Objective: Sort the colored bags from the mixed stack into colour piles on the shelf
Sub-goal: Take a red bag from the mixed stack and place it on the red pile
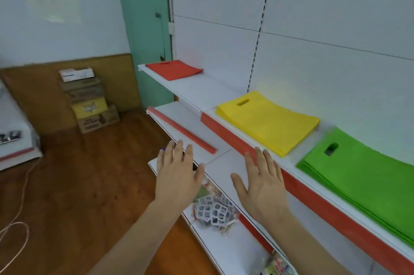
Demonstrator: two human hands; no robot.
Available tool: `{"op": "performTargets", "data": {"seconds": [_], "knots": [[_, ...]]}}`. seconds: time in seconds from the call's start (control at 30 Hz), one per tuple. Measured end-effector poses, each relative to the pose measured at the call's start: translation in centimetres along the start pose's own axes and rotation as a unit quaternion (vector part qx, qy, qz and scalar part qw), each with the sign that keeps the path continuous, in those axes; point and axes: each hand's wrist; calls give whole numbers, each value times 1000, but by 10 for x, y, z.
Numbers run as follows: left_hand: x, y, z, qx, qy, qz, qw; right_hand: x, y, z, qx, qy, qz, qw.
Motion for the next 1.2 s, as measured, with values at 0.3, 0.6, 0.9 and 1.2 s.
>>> {"op": "performTargets", "data": {"seconds": [0.3, 0.6, 0.9, 1.2], "knots": [[101, 23, -115, 6, -65, -43, 997, 75, 45, -158, 15, -65, -51, 997], [187, 52, -213, 2, -119, -39, 992, 148, 95, -286, 61, -108, -28, 992], [295, 87, -338, -15, -79, -4, 997, 231, 153, -412, 32, -67, -18, 997], [365, 123, -470, -4, -15, 14, 1000, 267, 199, -512, 10, 16, -16, 1000]]}}
Point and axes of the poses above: each hand's wrist, its own z-axis away from the middle knuckle, its own y-axis out of the palm, x = y × z, and after that the axes turned 5 degrees about -z, right-handed
